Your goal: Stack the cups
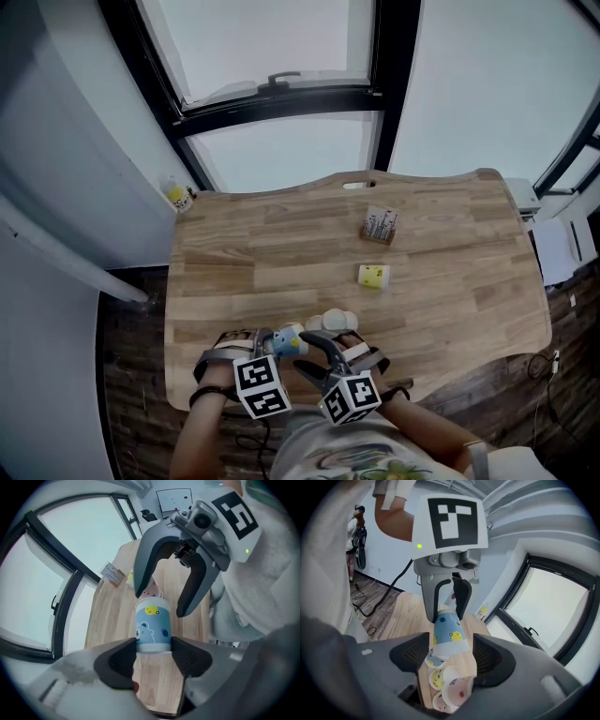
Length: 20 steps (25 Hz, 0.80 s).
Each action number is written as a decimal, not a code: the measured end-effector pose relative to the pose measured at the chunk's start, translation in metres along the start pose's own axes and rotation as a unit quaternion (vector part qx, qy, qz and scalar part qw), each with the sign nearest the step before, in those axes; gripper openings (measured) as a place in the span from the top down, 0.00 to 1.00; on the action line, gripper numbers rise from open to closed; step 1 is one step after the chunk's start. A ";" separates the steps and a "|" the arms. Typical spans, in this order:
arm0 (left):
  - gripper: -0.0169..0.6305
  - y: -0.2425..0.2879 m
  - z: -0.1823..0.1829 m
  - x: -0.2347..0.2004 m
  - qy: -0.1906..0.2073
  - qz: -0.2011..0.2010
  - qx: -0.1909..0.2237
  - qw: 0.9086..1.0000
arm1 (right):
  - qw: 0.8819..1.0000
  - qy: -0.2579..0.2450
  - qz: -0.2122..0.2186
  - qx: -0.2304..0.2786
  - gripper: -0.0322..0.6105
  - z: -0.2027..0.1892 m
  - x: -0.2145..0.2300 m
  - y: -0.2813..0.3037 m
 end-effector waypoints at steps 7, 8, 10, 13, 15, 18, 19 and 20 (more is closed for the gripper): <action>0.59 -0.003 0.018 0.016 0.015 -0.022 0.019 0.999 | 0.999 -0.027 0.026 -0.035 0.49 -0.004 -0.010 0.011; 0.59 -0.003 0.019 0.017 0.013 -0.025 0.022 0.999 | 0.998 -0.028 0.029 -0.038 0.52 -0.004 -0.012 0.011; 0.59 -0.003 0.019 0.018 0.010 -0.028 0.027 0.999 | 0.998 -0.028 0.031 -0.038 0.53 -0.004 -0.013 0.010; 0.59 -0.004 0.022 0.019 -0.011 -0.032 0.054 0.998 | 0.999 -0.024 0.030 -0.036 0.53 -0.005 -0.012 0.008; 0.58 -0.007 0.024 0.017 -0.045 -0.040 0.078 0.995 | 0.999 -0.013 0.026 -0.031 0.53 -0.006 -0.009 0.006; 0.56 -0.014 0.021 0.010 -0.123 -0.063 0.126 0.982 | 1.000 0.014 0.017 -0.020 0.53 -0.006 -0.002 0.004; 0.56 -0.017 0.020 0.008 -0.159 -0.077 0.149 0.973 | 1.000 0.023 0.014 -0.016 0.53 -0.005 0.000 0.003; 0.56 -0.021 0.019 0.005 -0.197 -0.093 0.174 0.960 | 0.999 0.033 0.010 -0.011 0.53 -0.004 0.002 0.001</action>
Point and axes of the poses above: the fingertips, and each gripper's own axes: y forward along the fingers, x to its right, z out of its top, the point moved 2 cm from there along -y, backward along the fingers, and after that the axes turned 9 degrees about -y, right-handed, at the moved point
